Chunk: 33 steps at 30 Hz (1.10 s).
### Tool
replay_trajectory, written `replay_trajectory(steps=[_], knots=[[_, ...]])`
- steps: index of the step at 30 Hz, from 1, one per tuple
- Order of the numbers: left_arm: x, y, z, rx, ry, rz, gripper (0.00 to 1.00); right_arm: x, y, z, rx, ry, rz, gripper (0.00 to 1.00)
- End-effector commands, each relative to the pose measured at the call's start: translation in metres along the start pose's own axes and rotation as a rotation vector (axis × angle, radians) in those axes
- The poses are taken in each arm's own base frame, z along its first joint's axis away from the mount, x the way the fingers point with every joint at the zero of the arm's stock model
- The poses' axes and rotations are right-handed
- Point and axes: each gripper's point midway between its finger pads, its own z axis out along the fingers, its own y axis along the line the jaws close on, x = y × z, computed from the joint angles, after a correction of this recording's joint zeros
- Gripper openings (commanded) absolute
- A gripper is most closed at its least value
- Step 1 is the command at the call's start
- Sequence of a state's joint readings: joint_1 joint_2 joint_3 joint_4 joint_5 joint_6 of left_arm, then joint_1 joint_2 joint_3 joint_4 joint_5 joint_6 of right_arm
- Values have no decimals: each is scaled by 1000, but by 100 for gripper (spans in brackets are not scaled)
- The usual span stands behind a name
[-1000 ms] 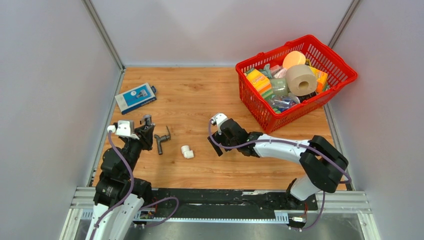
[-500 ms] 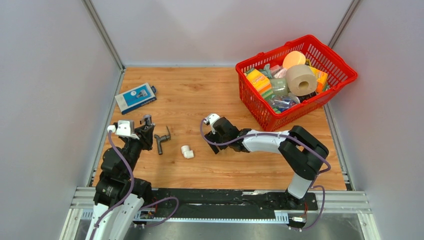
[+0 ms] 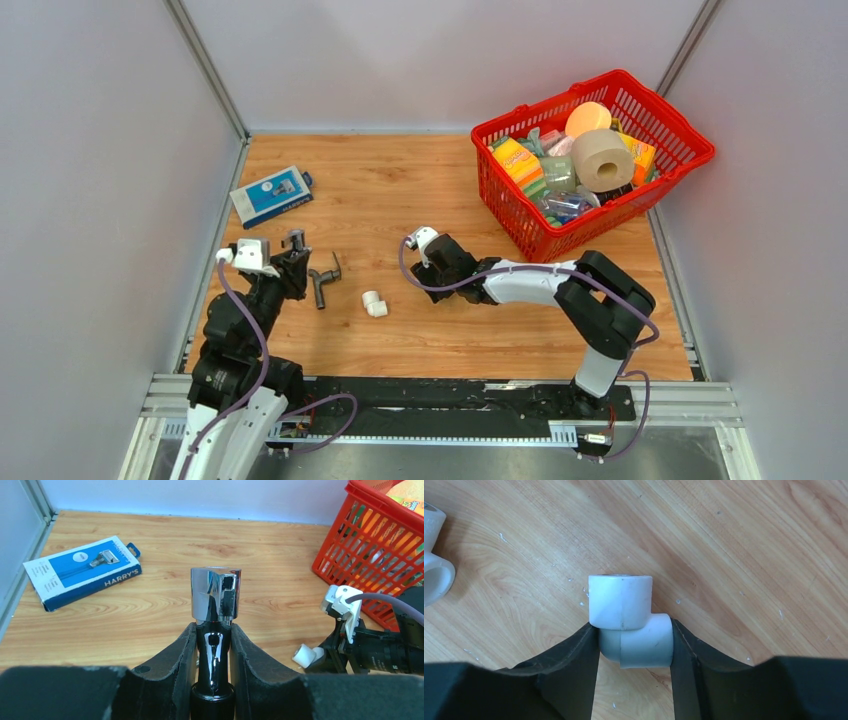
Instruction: Install the water faucets
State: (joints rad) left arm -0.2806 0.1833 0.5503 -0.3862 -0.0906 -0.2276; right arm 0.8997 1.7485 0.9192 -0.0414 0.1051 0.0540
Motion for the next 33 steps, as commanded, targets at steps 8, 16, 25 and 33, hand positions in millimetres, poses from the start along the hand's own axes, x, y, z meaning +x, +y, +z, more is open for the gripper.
replay_trajectory(steps=[8, 16, 25, 33], knots=[[-23, -30, 9, 124, 15, -84, 0, -54, -13, -55, 34, -209, 19, 0], [-33, -79, 28, 352, 91, -163, 0, -114, -13, -132, 0, -452, -86, 0], [-58, -137, 39, 664, 162, -257, 0, -164, -11, -216, -18, -700, -249, 0], [-80, -157, 32, 801, 88, -333, 0, -178, 12, -267, -109, -929, -429, 0]])
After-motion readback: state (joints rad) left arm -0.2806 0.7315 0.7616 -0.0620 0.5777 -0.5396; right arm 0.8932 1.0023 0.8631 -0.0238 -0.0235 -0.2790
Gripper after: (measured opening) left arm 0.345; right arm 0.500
